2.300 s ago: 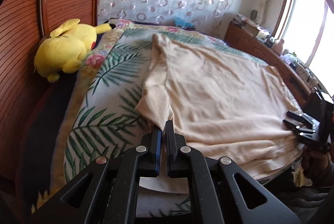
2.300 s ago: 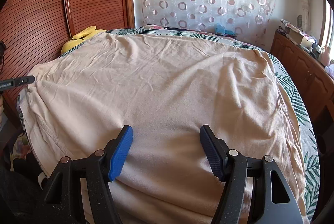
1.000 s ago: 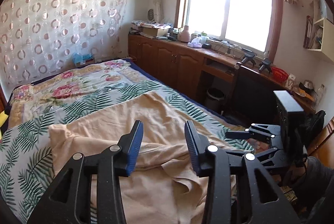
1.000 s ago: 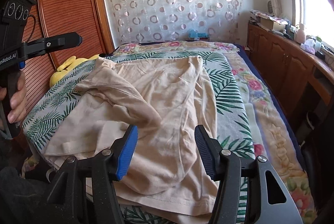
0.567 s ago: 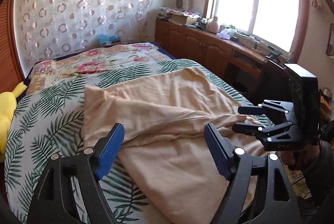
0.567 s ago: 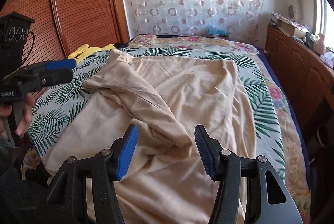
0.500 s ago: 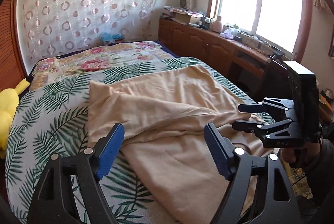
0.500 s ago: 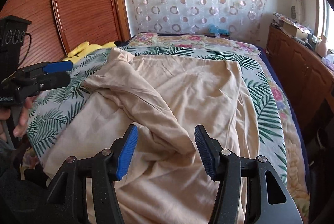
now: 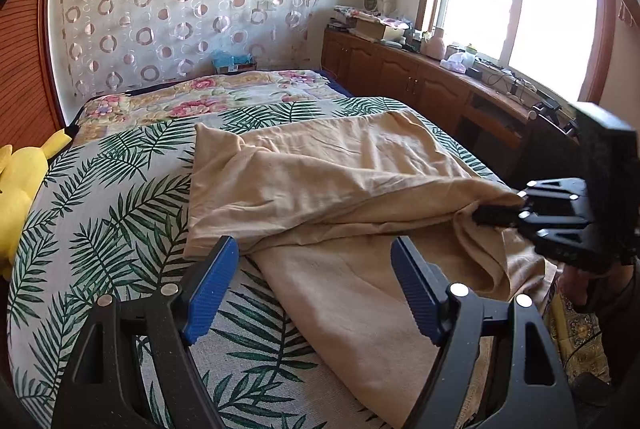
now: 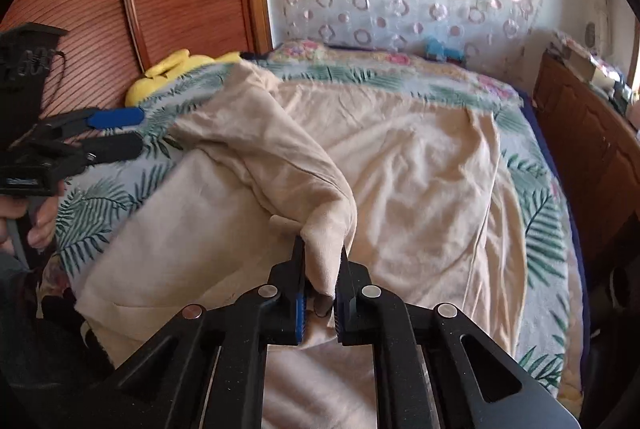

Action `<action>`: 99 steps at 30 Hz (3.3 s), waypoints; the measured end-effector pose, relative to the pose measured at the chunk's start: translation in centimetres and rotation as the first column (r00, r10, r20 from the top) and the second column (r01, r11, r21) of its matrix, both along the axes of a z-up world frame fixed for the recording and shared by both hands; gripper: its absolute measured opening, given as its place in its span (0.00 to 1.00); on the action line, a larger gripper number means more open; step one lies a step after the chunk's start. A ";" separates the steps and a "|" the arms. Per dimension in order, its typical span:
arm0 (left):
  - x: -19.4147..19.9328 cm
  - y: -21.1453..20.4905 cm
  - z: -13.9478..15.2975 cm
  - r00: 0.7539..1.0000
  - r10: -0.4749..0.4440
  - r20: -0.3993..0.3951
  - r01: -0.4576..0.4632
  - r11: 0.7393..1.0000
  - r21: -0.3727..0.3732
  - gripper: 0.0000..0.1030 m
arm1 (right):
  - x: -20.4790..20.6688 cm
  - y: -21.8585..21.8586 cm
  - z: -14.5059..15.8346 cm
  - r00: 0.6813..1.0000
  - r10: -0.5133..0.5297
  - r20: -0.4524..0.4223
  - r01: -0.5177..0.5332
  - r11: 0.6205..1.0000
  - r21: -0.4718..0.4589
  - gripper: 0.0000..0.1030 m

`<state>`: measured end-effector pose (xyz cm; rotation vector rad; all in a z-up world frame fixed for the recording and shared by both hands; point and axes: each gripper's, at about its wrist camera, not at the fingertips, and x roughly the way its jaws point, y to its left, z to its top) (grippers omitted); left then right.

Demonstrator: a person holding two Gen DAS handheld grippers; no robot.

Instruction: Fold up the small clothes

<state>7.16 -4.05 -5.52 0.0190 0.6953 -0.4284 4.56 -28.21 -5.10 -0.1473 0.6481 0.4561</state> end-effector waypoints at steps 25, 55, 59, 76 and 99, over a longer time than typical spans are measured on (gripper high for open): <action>-0.8 -0.4 1.1 0.998 0.017 0.057 -0.016 1.000 -0.002 0.77 | -8.4 -7.0 -0.3 0.982 -0.185 -0.033 0.185 0.983 -0.007 0.09; -0.8 1.6 0.9 0.993 0.095 0.069 -0.094 0.995 -0.014 0.77 | -1.0 3.2 3.9 0.998 0.063 0.019 -0.063 0.998 -0.017 0.44; -0.8 2.1 0.7 0.992 0.107 0.066 -0.106 0.994 -0.017 0.77 | 2.0 6.7 2.5 0.991 0.123 -0.044 -0.126 0.991 -0.054 0.44; -0.9 2.4 -0.2 0.994 0.104 0.047 -0.103 0.994 -0.023 0.77 | 7.6 12.1 -1.3 0.967 0.190 -0.168 -0.215 0.966 -0.146 0.44; -1.1 1.1 -0.9 0.997 0.074 0.027 -0.073 0.997 -0.008 0.77 | 7.1 5.3 3.6 0.982 0.162 -0.097 -0.152 0.983 0.106 0.06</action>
